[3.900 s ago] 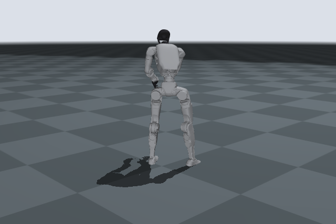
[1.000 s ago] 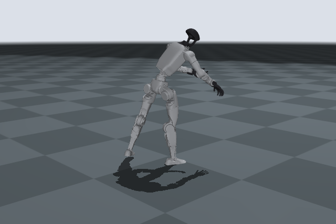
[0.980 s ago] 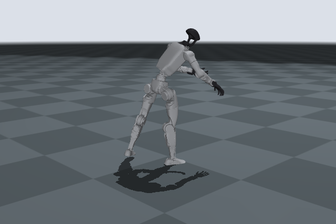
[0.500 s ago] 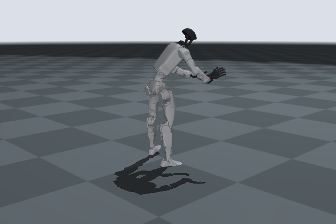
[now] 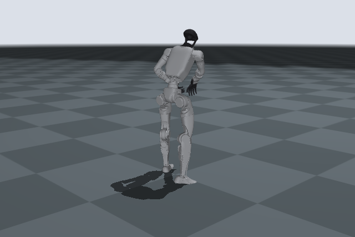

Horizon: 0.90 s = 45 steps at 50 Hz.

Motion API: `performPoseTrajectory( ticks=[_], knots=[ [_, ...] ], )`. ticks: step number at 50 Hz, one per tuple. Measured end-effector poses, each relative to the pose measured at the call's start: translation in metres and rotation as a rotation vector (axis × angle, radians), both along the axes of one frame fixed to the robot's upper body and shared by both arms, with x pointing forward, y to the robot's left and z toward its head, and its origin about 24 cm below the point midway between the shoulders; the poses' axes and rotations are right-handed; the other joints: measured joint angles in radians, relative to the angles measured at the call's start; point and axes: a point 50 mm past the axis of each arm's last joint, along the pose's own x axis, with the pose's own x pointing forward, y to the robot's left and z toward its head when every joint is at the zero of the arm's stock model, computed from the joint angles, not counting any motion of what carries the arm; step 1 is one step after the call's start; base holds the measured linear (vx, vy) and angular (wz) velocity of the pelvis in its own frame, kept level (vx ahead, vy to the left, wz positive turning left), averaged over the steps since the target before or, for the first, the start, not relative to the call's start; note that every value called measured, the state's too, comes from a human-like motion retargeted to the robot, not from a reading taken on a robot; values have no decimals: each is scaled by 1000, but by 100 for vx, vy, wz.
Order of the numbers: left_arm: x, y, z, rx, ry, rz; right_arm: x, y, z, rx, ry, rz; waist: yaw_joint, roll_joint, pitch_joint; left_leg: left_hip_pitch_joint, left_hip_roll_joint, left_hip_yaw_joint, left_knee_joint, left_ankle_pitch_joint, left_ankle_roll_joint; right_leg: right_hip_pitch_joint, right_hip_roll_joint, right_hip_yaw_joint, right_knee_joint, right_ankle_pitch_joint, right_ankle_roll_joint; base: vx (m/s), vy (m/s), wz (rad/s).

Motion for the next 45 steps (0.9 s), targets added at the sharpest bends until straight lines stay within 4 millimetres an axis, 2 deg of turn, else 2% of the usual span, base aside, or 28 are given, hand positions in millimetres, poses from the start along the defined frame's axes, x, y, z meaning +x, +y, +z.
performPoseTrajectory(
  ticks=[4, 7, 10, 13, 15, 18, 20, 22, 25, 27, 30, 32, 33, 34, 35, 36, 37, 38, 39, 40, 41, 42, 43, 45],
  knots=[
    [-46, -12, 22, -99, -123, -124, -33, 37, 39, 119, -98, 307, -65, -21, 26, 19, -5, -44, 0, -16, 0, -20, 7, 30, 13, -5, 19, 20, 7, 66],
    [-68, -24, 36, -213, -212, -236, -61, 53, 51, 189, -108, 476, -88, -50, 35, 28, -4, -50, 0, -26, -6, -48, 5, 26, -34, 22, 40, 14, -5, 12],
    [-68, -32, 42, -132, -241, -214, -71, 54, 50, 263, -89, 529, -100, -76, -7, -4, 10, -45, 0, -16, -8, -123, 19, -10, -98, 90, 40, 2, -16, -11],
    [-44, -49, 50, -112, -287, -217, -51, 43, 36, 225, -99, 423, -108, -95, -30, -11, 18, -39, 0, -8, -8, -181, 25, -43, -143, 155, 40, -2, -20, -11],
    [-17, -65, 53, -113, -292, -235, -28, 25, 24, 125, -96, 295, -112, -97, -41, -7, 21, -37, 0, -3, -8, -209, 26, -61, -166, 184, 40, -2, -18, -5],
    [35, -83, 50, -37, -217, -196, 10, -24, 2, 12, -64, 13, -117, -92, -50, 9, 27, -35, 0, -5, -8, -238, 19, -81, -189, 187, 40, 2, -16, -5],
    [65, -91, 46, 70, -121, -123, 26, -64, -10, 9, -56, -192, -126, -84, -47, 25, 32, -32, 0, -10, -8, -247, 11, -94, -200, 168, 40, 7, -15, -9],
    [81, -97, 42, 186, -53, -80, 34, -96, -15, 92, -44, -342, -141, -76, -39, 40, 36, -27, 0, -17, -7, -250, 3, -106, -208, 138, 40, 11, -15, -15],
    [76, -108, 46, 275, -94, -155, 36, -125, -11, 244, 2, -433, -167, -64, -27, 65, 41, -11, 0, -27, -7, -248, -8, -115, -216, 93, 40, 15, -16, -28],
    [57, -113, 54, 369, -288, -356, 29, -133, -3, 306, 12, -364, -186, -58, -23, 76, 42, 5, 0, -31, -8, -249, -11, -114, -216, 84, 40, 15, -19, -40],
    [15, -114, 68, 194, -405, -435, 9, -143, 9, 455, -96, -246, -214, -57, -1, 110, 48, 35, 0, -34, -7, -241, -5, -104, -216, 102, 40, 17, -30, -53],
    [-12, -120, 70, 12, -357, -466, -12, -147, 12, 490, -53, -176, -232, -50, 11, 132, 55, 52, 0, -33, -7, -241, 4, -99, -216, 137, 40, 20, -37, -54],
    [-21, -122, 72, -8, -376, -497, -23, -150, 13, 508, -21, -143, -244, -44, 14, 141, 59, 58, 0, -32, -7, -242, 9, -97, -216, 158, 40, 19, -36, -46],
    [-27, -121, 75, -23, -393, -476, -25, -164, 30, 528, -306, -92, -255, -39, 18, 150, 62, 64, 0, -31, -7, -243, 13, -96, -216, 178, 40, 17, -34, -41],
    [-30, -120, 79, -36, -407, -429, -33, -179, 57, 504, -744, 36, -267, -34, 22, 158, 64, 70, 0, -30, -7, -243, 18, -95, -216, 199, 40, 19, -33, -39],
    [-31, -126, 80, -17, -419, -451, -35, -187, 55, 494, -749, 34, -280, -29, 19, 167, 71, 76, 1, -32, -7, -243, 25, -92, -216, 210, 40, 23, -33, -39],
    [-32, -136, 80, 3, -432, -487, -35, -192, 47, 555, -614, -12, -295, -22, 17, 176, 80, 83, 4, -35, -7, -240, 33, -89, -216, 219, 40, 32, -34, -41],
    [-33, -153, 80, 27, -446, -556, -40, -187, 24, 737, -193, -87, -310, -10, 16, 187, 94, 90, 12, -42, -6, -233, 43, -85, -216, 220, 40, 34, -31, -41],
    [-31, -170, 77, 59, -429, -600, -35, -196, 11, 768, 42, -228, -325, -3, 13, 196, 103, 100, 20, -47, -1, -229, 50, -79, -214, 220, 40, 33, -27, -40],
    [-29, -188, 74, 98, -399, -633, -27, -215, -1, 746, 203, -425, -340, 2, 10, 203, 109, 111, 29, -51, 6, -226, 55, -72, -211, 218, 40, 26, -23, -42],
    [-22, -203, 74, 126, -383, -606, -17, -235, 5, 475, 21, -420, -349, 2, 8, 209, 111, 126, 37, -51, 10, -227, 59, -65, -205, 214, 40, 22, -21, -43],
    [-14, -217, 74, 156, -358, -582, -8, -255, 9, 246, -80, -437, -359, 1, 5, 214, 112, 139, 46, -52, 15, -227, 62, -58, -201, 210, 40, 19, -18, -45],
    [-6, -230, 72, 188, -308, -559, 0, -275, 8, 127, -88, -524, -370, -4, 2, 218, 110, 150, 57, -52, 24, -225, 62, -51, -198, 206, 40, 20, -16, -46],
    [16, -248, 67, 356, -258, -512, 6, -315, 7, -68, -92, -720, -390, -17, -1, 223, 105, 157, 87, -58, 35, -219, 62, -34, -194, 199, 40, 20, -14, -48]
  ],
)
